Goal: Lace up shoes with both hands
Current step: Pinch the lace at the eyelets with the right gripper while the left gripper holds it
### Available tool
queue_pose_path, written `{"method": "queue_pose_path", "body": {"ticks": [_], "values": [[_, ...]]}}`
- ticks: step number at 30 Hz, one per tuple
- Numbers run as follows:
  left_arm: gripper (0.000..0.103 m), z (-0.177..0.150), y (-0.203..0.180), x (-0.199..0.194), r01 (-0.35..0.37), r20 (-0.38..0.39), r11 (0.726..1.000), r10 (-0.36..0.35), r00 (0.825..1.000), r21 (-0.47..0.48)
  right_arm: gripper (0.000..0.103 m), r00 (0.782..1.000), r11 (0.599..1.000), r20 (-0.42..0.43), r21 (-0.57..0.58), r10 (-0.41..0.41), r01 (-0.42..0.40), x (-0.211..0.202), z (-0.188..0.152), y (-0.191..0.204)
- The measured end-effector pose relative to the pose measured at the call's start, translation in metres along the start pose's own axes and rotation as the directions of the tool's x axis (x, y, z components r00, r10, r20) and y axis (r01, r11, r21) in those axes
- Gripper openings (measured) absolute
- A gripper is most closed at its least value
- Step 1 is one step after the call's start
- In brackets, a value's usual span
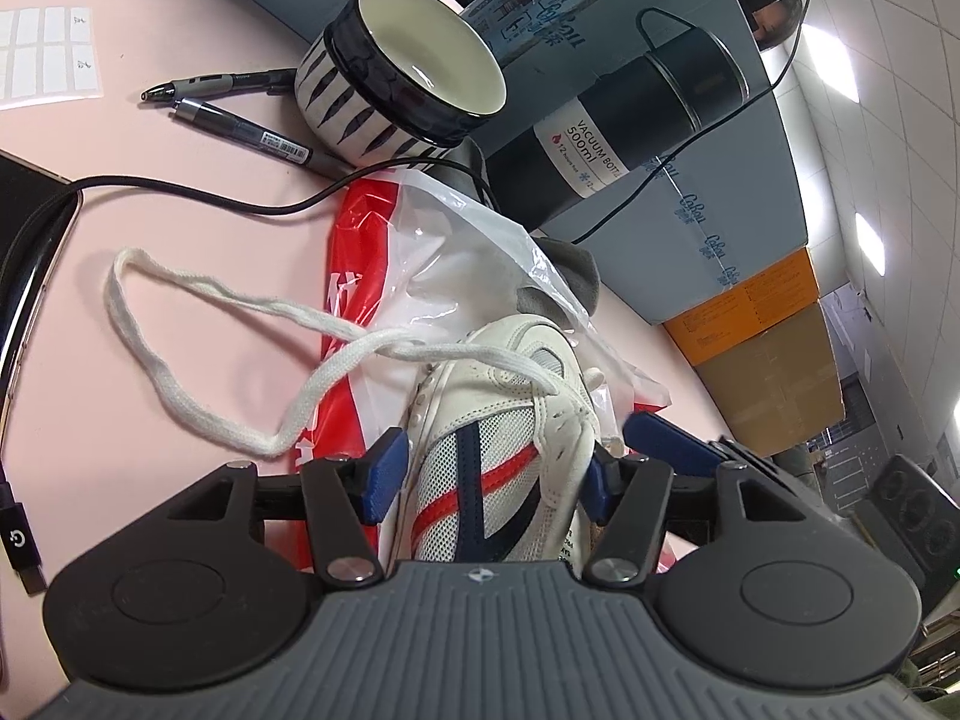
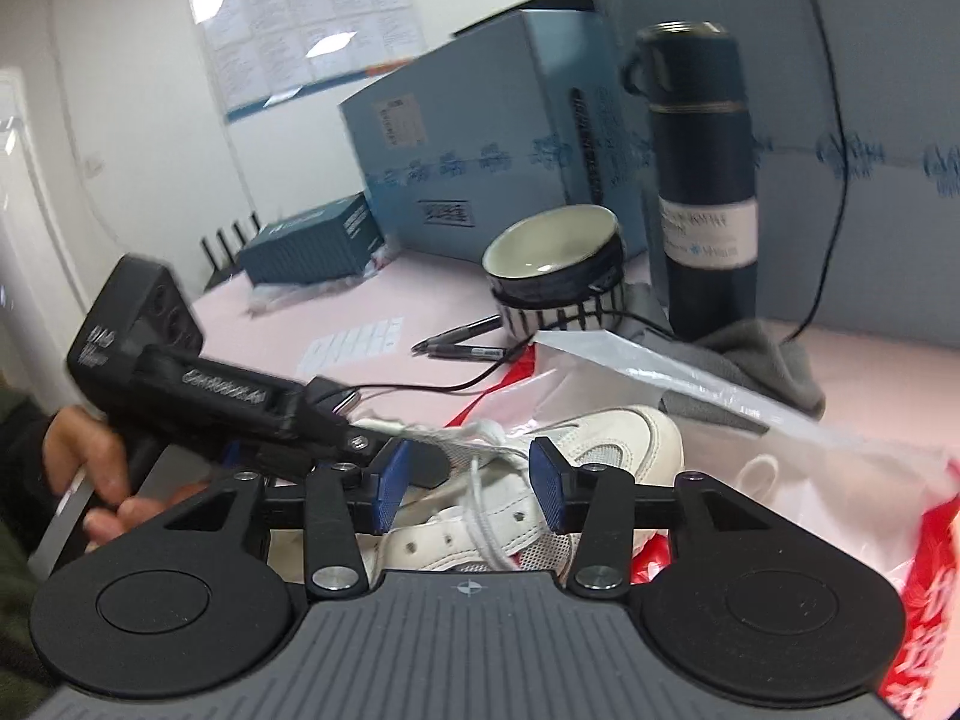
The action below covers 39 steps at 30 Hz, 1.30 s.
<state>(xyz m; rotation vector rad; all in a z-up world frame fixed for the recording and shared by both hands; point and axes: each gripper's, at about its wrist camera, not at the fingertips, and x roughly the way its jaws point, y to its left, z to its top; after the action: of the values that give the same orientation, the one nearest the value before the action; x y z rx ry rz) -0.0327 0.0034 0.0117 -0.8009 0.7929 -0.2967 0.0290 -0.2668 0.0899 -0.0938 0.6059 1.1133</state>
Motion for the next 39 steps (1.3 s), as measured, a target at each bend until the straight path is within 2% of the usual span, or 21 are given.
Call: {"method": "queue_pose_path", "body": {"ticks": [4,8,10,13,25,33,37,38,39], "values": [[0.056,0.0,0.0,0.0,-0.001,-0.001,1.0,0.001,1.0,0.001,0.041,0.998,0.996,-0.053,-0.091,-0.028,0.023,0.001,0.005,0.012],[0.058,0.0,0.001,0.0,-0.002,-0.002,1.0,0.002,1.0,0.0,0.036,0.996,0.997,-0.081,-0.072,-0.043,0.037,0.007,0.008,0.009],[0.059,0.0,0.002,0.001,-0.002,-0.003,1.0,0.002,1.0,-0.001,0.014,0.991,0.998,-0.121,-0.052,-0.051,0.045,0.013,0.009,0.005],[0.059,0.0,0.002,0.0,-0.002,-0.003,1.0,0.002,1.0,0.001,0.003,0.99,0.998,-0.13,-0.034,-0.05,0.046,0.015,0.009,0.004],[0.061,-0.001,0.0,0.001,0.0,-0.01,1.0,0.0,1.0,0.004,0.002,0.99,0.999,-0.131,0.012,-0.044,0.045,0.025,0.008,0.001],[0.061,-0.004,-0.007,0.003,0.004,-0.035,0.999,-0.003,0.999,0.035,0.002,0.996,0.996,-0.083,0.09,-0.017,0.024,0.03,0.006,-0.007],[0.062,-0.006,-0.012,-0.001,-0.006,-0.028,0.998,0.008,1.0,0.068,0.005,0.999,0.984,-0.032,0.177,0.01,-0.004,0.025,0.002,-0.017],[0.066,-0.006,-0.016,-0.004,-0.013,-0.017,0.996,0.015,1.0,0.087,0.007,1.0,0.981,-0.019,0.195,0.006,-0.002,0.021,0.001,-0.018],[0.069,-0.007,-0.02,-0.008,-0.025,-0.003,0.994,0.026,1.0,0.11,0.016,1.0,0.979,-0.001,0.205,-0.008,0.008,0.016,0.001,-0.019]]}}
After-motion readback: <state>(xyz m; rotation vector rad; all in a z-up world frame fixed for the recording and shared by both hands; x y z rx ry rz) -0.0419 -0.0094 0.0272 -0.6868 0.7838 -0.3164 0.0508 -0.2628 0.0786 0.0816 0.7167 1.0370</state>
